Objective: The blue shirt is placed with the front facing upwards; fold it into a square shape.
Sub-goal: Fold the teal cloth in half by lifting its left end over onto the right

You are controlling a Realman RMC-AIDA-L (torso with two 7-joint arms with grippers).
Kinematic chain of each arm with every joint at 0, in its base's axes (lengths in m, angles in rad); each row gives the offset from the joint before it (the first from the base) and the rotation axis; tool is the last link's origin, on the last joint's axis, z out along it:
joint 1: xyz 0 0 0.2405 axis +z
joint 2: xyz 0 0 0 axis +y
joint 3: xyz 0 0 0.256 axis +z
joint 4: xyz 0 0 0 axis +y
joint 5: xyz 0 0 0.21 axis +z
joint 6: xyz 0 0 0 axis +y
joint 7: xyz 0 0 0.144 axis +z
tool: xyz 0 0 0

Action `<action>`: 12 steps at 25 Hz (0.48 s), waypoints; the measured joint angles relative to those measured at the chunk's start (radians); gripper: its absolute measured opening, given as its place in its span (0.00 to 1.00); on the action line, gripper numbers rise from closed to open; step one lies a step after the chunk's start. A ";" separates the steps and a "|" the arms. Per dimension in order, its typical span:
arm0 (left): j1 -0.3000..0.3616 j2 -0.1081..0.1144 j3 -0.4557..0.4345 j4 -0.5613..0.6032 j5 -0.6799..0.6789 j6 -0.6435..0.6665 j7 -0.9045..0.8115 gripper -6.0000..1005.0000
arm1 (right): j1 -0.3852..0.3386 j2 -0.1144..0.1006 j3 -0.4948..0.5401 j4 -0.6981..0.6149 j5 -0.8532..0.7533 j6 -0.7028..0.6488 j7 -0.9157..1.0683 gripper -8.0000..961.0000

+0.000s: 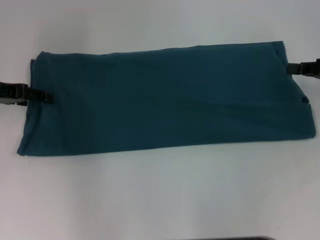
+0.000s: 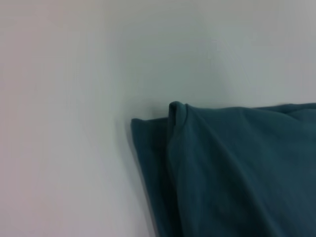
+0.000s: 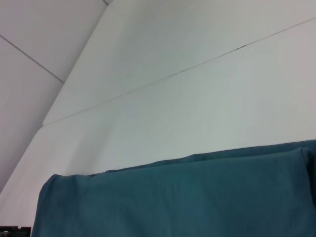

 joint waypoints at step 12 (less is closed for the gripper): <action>-0.003 0.000 0.007 0.011 0.018 -0.015 -0.003 0.84 | -0.001 0.000 -0.001 0.000 0.000 0.002 0.000 0.01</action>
